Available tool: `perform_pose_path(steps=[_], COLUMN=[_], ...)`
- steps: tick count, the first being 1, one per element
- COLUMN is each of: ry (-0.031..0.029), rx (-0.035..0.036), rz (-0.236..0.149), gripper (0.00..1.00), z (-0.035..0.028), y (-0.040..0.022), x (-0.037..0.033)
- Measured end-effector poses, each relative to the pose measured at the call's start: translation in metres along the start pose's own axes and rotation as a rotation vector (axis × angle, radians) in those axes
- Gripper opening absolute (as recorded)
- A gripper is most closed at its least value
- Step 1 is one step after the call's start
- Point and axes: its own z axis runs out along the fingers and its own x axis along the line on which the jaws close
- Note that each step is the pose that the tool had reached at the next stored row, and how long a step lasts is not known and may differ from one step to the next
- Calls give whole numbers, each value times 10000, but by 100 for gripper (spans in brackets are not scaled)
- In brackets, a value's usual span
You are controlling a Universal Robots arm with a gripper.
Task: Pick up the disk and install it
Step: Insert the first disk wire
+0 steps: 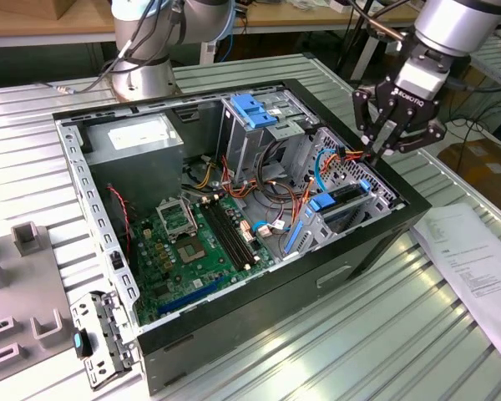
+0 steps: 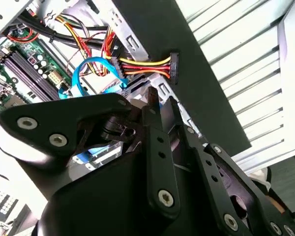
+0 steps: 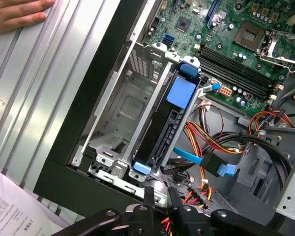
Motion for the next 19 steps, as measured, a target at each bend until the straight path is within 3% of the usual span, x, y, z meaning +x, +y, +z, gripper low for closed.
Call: perform_pose_path(steps=[3, 7, 12, 15, 16, 19], ry=[1, 3, 13, 20, 20, 19], rx=[2, 5, 12, 21, 23, 25], rz=[-207, -572, -1547, -2652, -2862, -2997], gripper=[33, 33, 33, 33, 33, 33], z=[2, 8, 39, 70, 72, 72], y=[-81, -186, -195, -196, -198, -200], x=[5, -8, -16, -16, -14, -14])
